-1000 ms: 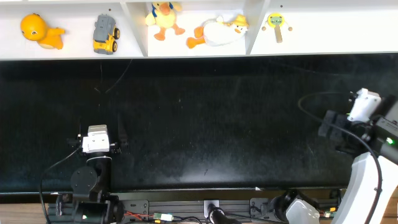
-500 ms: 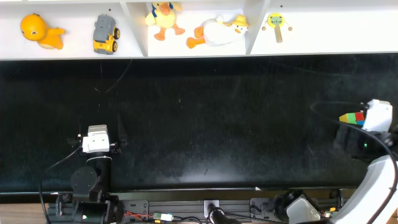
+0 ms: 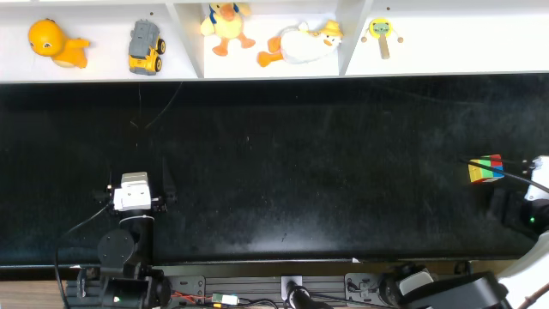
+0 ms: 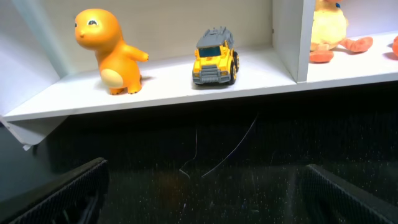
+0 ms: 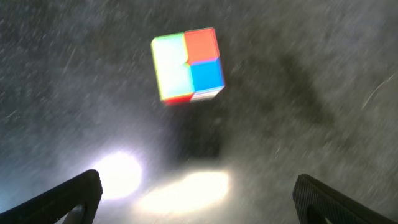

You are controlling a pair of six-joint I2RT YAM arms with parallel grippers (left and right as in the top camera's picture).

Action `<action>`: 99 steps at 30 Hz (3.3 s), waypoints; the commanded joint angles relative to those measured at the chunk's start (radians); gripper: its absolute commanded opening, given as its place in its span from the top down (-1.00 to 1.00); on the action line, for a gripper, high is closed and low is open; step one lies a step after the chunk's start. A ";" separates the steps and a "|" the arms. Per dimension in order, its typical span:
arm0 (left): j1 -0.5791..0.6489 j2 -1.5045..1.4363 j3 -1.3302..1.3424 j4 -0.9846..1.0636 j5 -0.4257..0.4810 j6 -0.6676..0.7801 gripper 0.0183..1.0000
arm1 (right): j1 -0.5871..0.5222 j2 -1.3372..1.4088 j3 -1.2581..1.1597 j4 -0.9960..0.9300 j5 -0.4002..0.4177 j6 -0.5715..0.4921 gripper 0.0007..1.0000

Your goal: Store Toys

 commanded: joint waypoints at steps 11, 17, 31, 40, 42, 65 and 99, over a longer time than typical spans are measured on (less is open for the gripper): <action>-0.003 -0.013 -0.005 0.003 -0.011 0.014 -1.00 | 0.081 0.099 0.001 0.156 -0.122 0.006 -0.99; -0.003 -0.013 -0.005 0.003 -0.011 0.014 -1.00 | 0.167 0.146 0.002 0.205 -0.025 0.010 -0.99; -0.003 -0.013 -0.005 0.003 -0.011 0.014 -1.00 | 0.205 0.243 0.002 0.237 0.011 0.014 -0.98; -0.003 -0.013 -0.005 0.003 -0.011 0.014 -1.00 | 0.205 0.243 0.001 0.203 0.034 0.026 -0.95; -0.003 -0.013 -0.005 0.003 -0.011 0.014 -1.00 | 0.205 0.243 0.000 0.205 0.052 0.025 -0.95; -0.003 -0.013 -0.005 0.003 -0.011 0.014 -1.00 | 0.205 0.314 -0.001 0.253 0.111 0.041 -0.81; -0.003 -0.013 -0.005 0.003 -0.011 0.014 -1.00 | 0.206 0.313 -0.001 0.281 0.100 0.074 0.00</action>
